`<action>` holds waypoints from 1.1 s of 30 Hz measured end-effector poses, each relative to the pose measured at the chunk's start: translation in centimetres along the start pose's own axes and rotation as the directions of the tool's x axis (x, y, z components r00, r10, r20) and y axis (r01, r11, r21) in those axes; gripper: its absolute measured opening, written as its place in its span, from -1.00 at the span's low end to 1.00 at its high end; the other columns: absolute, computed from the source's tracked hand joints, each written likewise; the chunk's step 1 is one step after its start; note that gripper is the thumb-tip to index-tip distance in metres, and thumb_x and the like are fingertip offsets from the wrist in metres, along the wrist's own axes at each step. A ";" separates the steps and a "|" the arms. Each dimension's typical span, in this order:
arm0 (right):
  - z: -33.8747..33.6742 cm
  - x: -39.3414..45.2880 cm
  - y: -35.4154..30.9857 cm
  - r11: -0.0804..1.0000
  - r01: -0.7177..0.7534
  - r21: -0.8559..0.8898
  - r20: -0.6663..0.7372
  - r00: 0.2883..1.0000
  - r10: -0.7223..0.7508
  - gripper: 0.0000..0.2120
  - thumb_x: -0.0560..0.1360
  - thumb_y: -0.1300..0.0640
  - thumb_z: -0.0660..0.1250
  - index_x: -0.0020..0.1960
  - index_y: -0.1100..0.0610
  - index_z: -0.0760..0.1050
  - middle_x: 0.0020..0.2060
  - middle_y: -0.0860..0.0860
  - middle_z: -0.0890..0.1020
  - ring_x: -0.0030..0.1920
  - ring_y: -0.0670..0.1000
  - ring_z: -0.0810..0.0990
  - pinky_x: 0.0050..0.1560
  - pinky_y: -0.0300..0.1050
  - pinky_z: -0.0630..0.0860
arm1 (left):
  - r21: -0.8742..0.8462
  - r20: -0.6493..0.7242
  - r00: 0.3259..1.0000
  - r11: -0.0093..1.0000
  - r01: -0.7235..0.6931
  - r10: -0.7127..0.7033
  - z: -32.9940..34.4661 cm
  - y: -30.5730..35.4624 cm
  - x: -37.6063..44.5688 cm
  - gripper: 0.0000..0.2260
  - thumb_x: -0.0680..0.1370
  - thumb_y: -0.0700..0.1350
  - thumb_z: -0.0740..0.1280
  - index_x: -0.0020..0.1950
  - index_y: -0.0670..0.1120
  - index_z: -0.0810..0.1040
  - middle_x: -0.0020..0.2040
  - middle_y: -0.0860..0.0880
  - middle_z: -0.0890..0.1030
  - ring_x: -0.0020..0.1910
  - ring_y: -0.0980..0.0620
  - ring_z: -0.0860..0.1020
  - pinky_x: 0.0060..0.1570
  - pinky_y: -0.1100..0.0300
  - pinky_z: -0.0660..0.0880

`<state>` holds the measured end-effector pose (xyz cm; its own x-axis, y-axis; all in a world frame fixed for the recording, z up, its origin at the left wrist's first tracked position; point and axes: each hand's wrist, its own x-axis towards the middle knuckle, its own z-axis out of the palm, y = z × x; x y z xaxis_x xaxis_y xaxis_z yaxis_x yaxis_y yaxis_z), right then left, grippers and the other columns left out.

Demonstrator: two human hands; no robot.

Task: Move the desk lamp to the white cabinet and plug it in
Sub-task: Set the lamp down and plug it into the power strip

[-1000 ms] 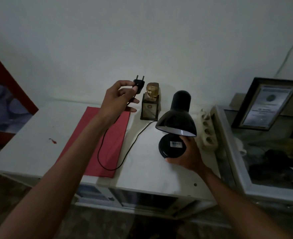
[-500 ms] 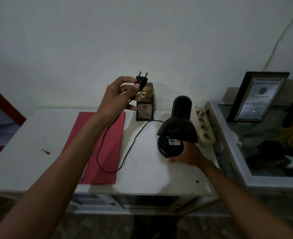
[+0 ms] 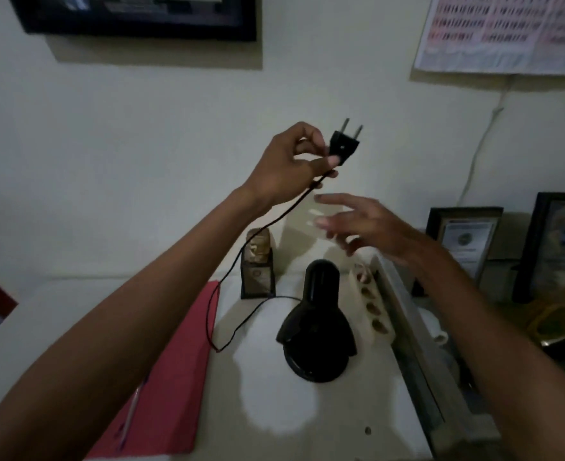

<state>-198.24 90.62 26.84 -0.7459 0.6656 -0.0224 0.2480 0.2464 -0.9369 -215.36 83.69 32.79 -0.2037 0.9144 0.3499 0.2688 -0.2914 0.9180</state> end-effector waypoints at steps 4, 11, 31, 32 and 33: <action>4.3 3.1 -2.6 0.998 0.055 0.006 0.152 0.987 -0.055 -0.61 0.41 -0.24 0.47 0.18 -0.11 0.61 -0.37 -0.02 0.65 -0.44 -0.09 0.50 -0.43 -0.22 0.42 | -0.060 0.005 0.994 0.992 -0.111 0.111 2.0 3.6 3.0 -0.76 0.53 -0.32 0.42 -0.06 -0.13 0.37 -0.05 -0.09 0.64 -0.13 -0.06 0.73 -0.15 -0.02 0.65; -1.5 6.9 2.1 0.994 -0.111 0.005 -0.322 0.941 0.107 -0.86 0.52 0.09 0.37 -0.15 0.15 0.60 -0.42 0.06 0.68 -0.59 -0.08 0.53 -0.55 -0.25 0.44 | 0.011 -0.186 0.970 0.988 -0.155 0.154 -2.0 4.9 2.8 -0.79 0.58 -0.27 0.38 0.03 -0.14 0.34 0.05 -0.17 0.64 -0.15 -0.04 0.70 -0.15 0.01 0.65; -2.1 11.7 13.8 0.965 -0.219 0.141 -0.671 0.696 0.256 -0.81 0.49 0.39 0.32 0.07 0.31 0.63 -0.05 0.24 0.71 -0.15 0.21 0.71 -0.02 0.04 0.66 | -0.062 -0.263 0.959 0.994 0.089 -0.102 -11.2 -8.6 -4.2 -0.78 0.55 -0.26 0.37 0.01 -0.04 0.35 -0.06 -0.11 0.63 -0.25 0.04 0.65 -0.23 0.14 0.62; -2.4 11.3 13.8 0.975 -0.221 0.002 -0.753 0.641 0.147 -0.80 0.48 0.38 0.33 0.05 0.27 0.66 -0.03 0.19 0.73 -0.07 0.17 0.72 -0.01 -0.09 0.63 | -0.069 -0.266 0.957 0.992 0.103 -0.118 -11.2 -9.4 -4.3 -0.78 0.57 -0.30 0.34 0.01 -0.04 0.35 -0.04 -0.12 0.64 -0.25 0.04 0.65 -0.23 0.14 0.62; -2.7 10.9 13.7 0.970 -0.213 -0.120 -0.800 0.600 0.033 -0.79 0.47 0.36 0.32 0.02 0.24 0.68 -0.03 0.15 0.74 -0.04 0.12 0.71 -0.03 -0.22 0.56 | -0.067 -0.268 0.955 0.991 0.115 -0.129 -11.1 -10.1 -4.3 -0.78 0.58 -0.31 0.33 0.00 -0.04 0.35 -0.04 -0.12 0.65 -0.24 0.03 0.65 -0.23 0.15 0.62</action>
<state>-201.31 103.12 14.68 0.0549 0.9704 0.2350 0.4735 0.1819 -0.8618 -227.65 79.61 24.08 -0.4819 0.8350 0.2655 0.1801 -0.2022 0.9626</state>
